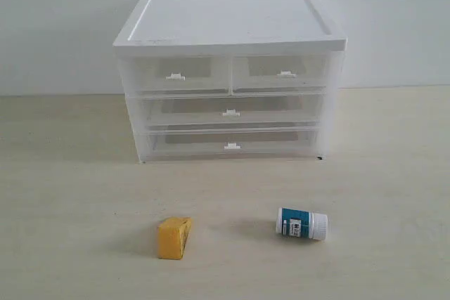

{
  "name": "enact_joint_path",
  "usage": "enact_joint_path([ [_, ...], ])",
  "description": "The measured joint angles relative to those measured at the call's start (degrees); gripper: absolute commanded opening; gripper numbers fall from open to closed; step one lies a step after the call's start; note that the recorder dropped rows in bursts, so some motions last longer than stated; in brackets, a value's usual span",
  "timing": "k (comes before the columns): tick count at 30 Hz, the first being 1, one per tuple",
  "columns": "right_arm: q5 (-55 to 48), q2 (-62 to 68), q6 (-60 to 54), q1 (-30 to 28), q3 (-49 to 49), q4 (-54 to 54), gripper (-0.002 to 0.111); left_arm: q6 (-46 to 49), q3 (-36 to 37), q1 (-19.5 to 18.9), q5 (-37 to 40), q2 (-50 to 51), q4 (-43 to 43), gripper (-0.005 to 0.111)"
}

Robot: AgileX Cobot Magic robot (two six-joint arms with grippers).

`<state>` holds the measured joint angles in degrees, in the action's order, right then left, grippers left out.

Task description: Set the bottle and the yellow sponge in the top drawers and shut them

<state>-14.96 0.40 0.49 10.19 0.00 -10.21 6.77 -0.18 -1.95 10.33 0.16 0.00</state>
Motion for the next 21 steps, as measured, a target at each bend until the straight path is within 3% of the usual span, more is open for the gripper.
enact_joint_path([
  [5, 12.78, 0.0, -0.09, 0.0, 0.0, -0.32, 0.0, 0.0, 0.0, 0.0, -10.33, 0.0, -1.55, 0.004],
  [10, 32.22, -0.13, 1.42, 0.0, 0.0, -0.3, 0.0, -1.79, 0.0, 0.0, -22.24, 0.0, -1.77, 0.004],
  [21, 79.1, -0.26, 3.45, 0.0, 0.0, 5.19, 0.0, -26.29, 0.0, 0.0, -67.83, -0.21, -1.61, 0.004],
])
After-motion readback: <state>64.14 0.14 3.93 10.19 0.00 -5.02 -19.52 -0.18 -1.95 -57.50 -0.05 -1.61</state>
